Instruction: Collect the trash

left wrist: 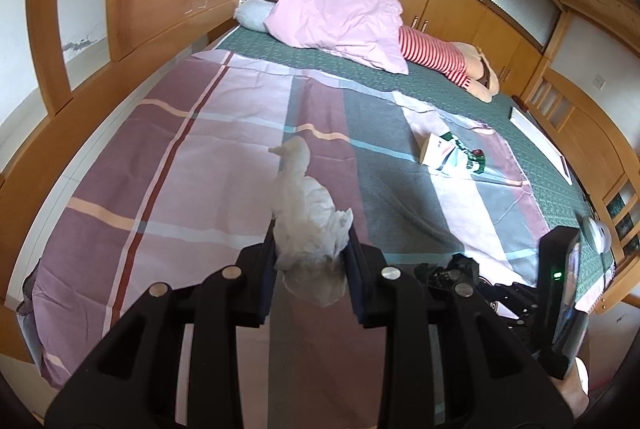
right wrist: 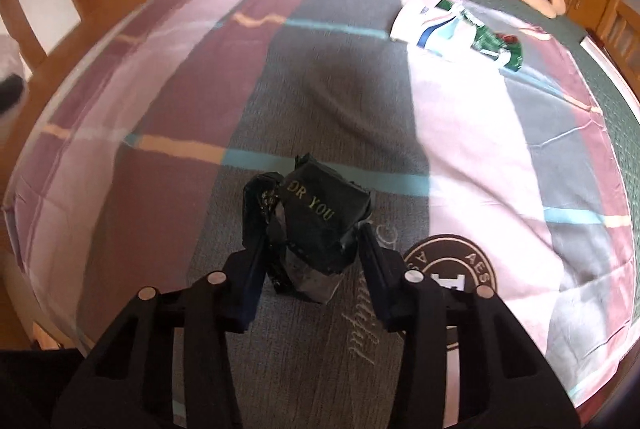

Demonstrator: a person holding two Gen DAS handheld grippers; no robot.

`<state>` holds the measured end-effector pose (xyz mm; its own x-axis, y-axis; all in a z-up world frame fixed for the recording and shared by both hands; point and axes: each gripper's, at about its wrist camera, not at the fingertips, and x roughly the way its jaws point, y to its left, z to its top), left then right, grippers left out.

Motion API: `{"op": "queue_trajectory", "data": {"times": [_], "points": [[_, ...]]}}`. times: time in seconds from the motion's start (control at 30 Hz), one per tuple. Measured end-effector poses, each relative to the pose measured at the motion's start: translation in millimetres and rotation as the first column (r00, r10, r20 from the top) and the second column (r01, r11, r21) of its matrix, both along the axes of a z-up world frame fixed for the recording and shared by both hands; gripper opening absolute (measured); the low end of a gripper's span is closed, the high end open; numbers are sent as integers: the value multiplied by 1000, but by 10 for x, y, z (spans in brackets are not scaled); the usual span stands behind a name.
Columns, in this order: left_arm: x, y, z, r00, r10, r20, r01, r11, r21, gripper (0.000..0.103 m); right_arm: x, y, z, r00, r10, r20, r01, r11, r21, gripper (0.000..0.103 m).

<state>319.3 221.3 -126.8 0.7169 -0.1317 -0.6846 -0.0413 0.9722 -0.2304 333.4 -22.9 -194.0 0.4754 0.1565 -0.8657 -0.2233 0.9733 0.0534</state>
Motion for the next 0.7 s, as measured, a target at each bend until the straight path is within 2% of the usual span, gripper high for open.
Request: {"op": "queue_trajectory", "data": {"times": [0.1,0.3,0.37,0.43,0.57,0.7], "points": [[-26,-84,47,999,-17,29,16,999,27,31,-184,-73,241,997,-33,70,30,999,32,44],[-168,-330,195,992,-49,113,31,986,161,31,-731,-369,744,963,-139,230,128,990,62,44],[-248,-428,258,987,-76,145,48,980,191,31,-889,-514,857,952,-172,253,158,985,75,44],[-322,-516,320,979,-117,167,86,979,183,31,-1032,-670,956,945,-202,256,183,978,95,44],[-506,-766,425,950,-225,214,187,965,186,31,-1300,-1012,1180,924,-265,274,245,964,107,44],[-718,-1097,462,912,-329,246,276,934,225,31,-1614,-1262,1413,897,-307,317,292,952,97,44]]}}
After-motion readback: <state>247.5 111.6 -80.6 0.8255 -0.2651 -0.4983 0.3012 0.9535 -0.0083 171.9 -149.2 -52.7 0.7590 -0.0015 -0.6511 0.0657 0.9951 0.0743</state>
